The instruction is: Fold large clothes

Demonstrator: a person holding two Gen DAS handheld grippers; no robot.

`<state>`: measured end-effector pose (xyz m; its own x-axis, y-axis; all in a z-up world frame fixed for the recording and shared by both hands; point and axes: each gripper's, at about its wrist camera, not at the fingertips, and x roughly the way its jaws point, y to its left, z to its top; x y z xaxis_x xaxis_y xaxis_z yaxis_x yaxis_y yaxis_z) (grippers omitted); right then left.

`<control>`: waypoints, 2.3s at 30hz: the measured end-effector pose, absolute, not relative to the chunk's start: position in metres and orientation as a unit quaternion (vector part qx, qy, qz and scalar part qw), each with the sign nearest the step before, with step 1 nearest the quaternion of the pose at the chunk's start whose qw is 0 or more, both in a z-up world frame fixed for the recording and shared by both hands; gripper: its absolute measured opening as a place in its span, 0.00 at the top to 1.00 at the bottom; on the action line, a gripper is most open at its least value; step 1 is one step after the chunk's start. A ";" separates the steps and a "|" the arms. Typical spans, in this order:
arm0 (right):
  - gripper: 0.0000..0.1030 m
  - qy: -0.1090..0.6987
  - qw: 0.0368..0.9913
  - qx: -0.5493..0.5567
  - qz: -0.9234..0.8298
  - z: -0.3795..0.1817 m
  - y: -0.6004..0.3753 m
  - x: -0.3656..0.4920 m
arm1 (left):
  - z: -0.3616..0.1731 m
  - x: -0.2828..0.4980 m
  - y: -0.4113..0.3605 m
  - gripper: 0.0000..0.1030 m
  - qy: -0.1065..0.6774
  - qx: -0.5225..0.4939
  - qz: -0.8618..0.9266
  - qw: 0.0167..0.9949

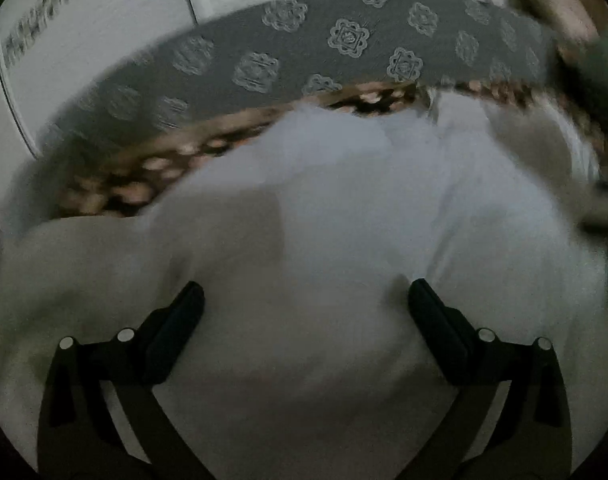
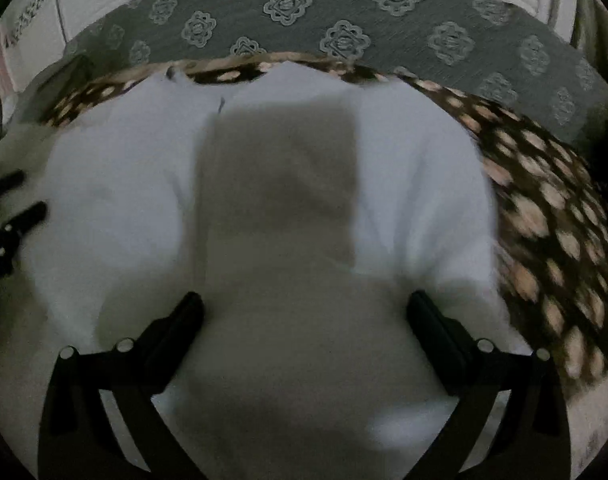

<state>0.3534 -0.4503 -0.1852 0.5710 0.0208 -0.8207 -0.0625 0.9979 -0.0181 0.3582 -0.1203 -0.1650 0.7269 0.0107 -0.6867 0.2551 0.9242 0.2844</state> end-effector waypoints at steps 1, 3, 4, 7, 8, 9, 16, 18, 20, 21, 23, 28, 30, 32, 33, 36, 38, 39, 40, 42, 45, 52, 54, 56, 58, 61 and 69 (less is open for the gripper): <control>0.02 0.466 0.884 -0.020 0.019 -0.185 -0.451 0.341 | -0.166 0.348 -0.106 0.03 0.371 0.192 -0.051 0.907; 0.02 0.474 0.880 -0.001 -0.013 -0.180 -0.459 0.306 | -0.153 0.323 -0.058 0.03 0.382 0.156 -0.011 0.911; 0.02 0.463 0.885 0.021 -0.030 -0.174 -0.465 0.282 | -0.144 0.312 -0.037 0.03 0.378 0.136 0.008 0.916; 0.02 0.429 0.896 0.096 -0.056 -0.149 -0.486 0.245 | -0.115 0.274 0.035 0.03 0.361 0.068 0.061 0.928; 0.02 0.408 0.900 0.140 -0.057 -0.131 -0.497 0.232 | -0.111 0.260 0.063 0.03 0.362 0.058 0.095 0.926; 0.02 0.393 0.903 0.164 -0.054 -0.119 -0.502 0.225 | -0.112 0.253 0.081 0.03 0.370 0.049 0.121 0.920; 0.02 0.366 0.921 0.120 -0.056 -0.087 -0.489 0.197 | -0.161 0.220 0.195 0.04 0.469 -0.054 0.245 0.847; 0.02 0.379 0.918 0.100 -0.056 -0.093 -0.486 0.192 | -0.164 0.219 0.208 0.04 0.466 -0.072 0.266 0.841; 0.02 0.388 0.916 0.087 -0.057 -0.097 -0.487 0.190 | -0.164 0.220 0.216 0.04 0.458 -0.097 0.264 0.844; 0.02 0.388 0.916 0.084 -0.061 -0.097 -0.489 0.191 | -0.165 0.221 0.219 0.04 0.454 -0.104 0.258 0.847; 0.02 0.389 0.915 0.084 -0.069 -0.099 -0.494 0.194 | -0.166 0.227 0.220 0.04 0.441 -0.111 0.253 0.854; 0.02 0.395 0.910 0.101 -0.070 -0.105 -0.498 0.201 | -0.177 0.245 0.211 0.24 0.428 -0.085 0.219 0.873; 0.02 0.393 0.912 0.095 -0.069 -0.105 -0.495 0.203 | -0.177 0.252 0.209 0.54 0.430 -0.095 0.206 0.874; 0.02 0.391 0.914 0.088 -0.068 -0.104 -0.493 0.204 | -0.165 0.254 0.213 0.82 0.416 -0.125 0.205 0.877; 0.02 0.390 0.914 0.088 -0.067 -0.104 -0.493 0.205 | -0.156 0.254 0.215 0.90 0.406 -0.146 0.204 0.879; 0.02 0.388 0.915 0.092 -0.065 -0.105 -0.495 0.208 | -0.117 0.243 0.216 0.95 0.354 -0.170 0.219 0.893; 0.02 0.385 0.915 0.100 -0.068 -0.105 -0.499 0.210 | -0.081 0.241 0.210 0.95 0.312 -0.134 0.240 0.909; 0.02 0.383 0.915 0.106 -0.068 -0.104 -0.501 0.211 | -0.069 0.239 0.208 0.95 0.298 -0.126 0.250 0.913; 0.02 0.382 0.915 0.111 -0.068 -0.104 -0.503 0.213 | -0.056 0.239 0.210 0.95 0.284 -0.122 0.260 0.915; 0.02 0.380 0.915 0.121 -0.065 -0.104 -0.505 0.216 | -0.034 0.244 0.213 0.95 0.274 -0.114 0.264 0.918; 0.02 0.377 0.916 0.126 -0.059 -0.104 -0.505 0.220 | -0.010 0.255 0.223 0.95 0.269 -0.107 0.270 0.918; 0.02 0.351 0.922 0.156 -0.035 -0.095 -0.505 0.238 | 0.033 0.289 0.187 0.96 0.267 -0.059 0.234 0.933; 0.02 0.344 0.923 0.170 -0.020 -0.094 -0.502 0.244 | 0.039 0.302 0.150 0.96 0.270 -0.056 0.196 0.941; 0.02 0.345 0.923 0.168 -0.014 -0.096 -0.498 0.248 | 0.042 0.307 0.109 0.96 0.270 -0.061 0.153 0.949; 0.02 0.349 0.923 0.164 -0.013 -0.098 -0.496 0.249 | 0.040 0.319 0.061 0.96 0.267 -0.053 0.109 0.956; 0.02 0.357 0.918 0.173 -0.018 -0.105 -0.504 0.250 | 0.034 0.331 -0.028 0.96 0.255 -0.014 0.048 0.966; 0.02 0.340 0.917 0.209 -0.024 -0.101 -0.525 0.249 | -0.007 0.333 -0.225 0.96 0.263 0.068 -0.075 0.960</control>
